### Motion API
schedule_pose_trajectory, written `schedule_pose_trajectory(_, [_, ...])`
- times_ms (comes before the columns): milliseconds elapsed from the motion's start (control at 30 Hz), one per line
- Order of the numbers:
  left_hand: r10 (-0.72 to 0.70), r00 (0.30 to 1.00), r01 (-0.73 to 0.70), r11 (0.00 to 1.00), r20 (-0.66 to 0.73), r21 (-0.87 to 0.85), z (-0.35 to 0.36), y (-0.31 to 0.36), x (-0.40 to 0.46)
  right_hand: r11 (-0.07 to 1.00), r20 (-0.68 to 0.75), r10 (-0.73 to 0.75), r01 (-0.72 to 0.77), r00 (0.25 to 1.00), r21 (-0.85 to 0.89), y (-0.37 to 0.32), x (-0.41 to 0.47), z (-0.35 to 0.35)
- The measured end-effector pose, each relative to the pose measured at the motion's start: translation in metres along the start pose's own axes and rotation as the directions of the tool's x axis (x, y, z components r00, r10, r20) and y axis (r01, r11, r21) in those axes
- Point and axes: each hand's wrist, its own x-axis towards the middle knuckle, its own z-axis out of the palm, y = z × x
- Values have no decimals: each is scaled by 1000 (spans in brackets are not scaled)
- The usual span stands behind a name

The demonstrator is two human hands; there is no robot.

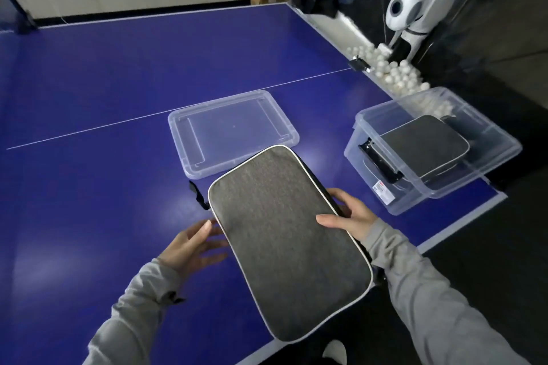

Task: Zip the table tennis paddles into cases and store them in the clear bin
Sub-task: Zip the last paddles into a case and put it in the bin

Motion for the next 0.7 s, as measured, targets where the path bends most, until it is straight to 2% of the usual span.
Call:
schedule_pose_trajectory(67, [53,995,-42,992,-88,116,17,15,9,1000,21,-10,11,1000,-29,-4,-7,-31])
schedule_pose_trajectory(133, [192,968,-133,939,-161,317,37,34,21,999,33,-24,25,999,-32,-7,-12,-60])
schedule_pose_trajectory(200, [331,942,-257,823,-60,507,66,52,34,998,58,-36,39,998,-44,-10,-19,-88])
schedule_pose_trajectory(267, [352,928,-350,714,122,607,101,68,44,997,99,-38,44,994,-57,-14,-25,-114])
schedule_pose_trajectory(367, [184,935,-345,678,305,649,162,73,55,993,167,-54,72,985,-99,-17,-35,-154])
schedule_pose_trajectory(467, [75,940,-287,698,333,656,205,57,64,988,218,-49,80,975,-135,-17,-45,-189])
schedule_pose_trajectory(600, [138,937,-307,766,322,564,245,31,66,983,266,-33,80,963,-165,-9,-56,-236])
schedule_pose_trajectory(700, [210,926,-344,808,313,478,273,16,64,976,238,-39,88,971,-199,-5,-63,-268])
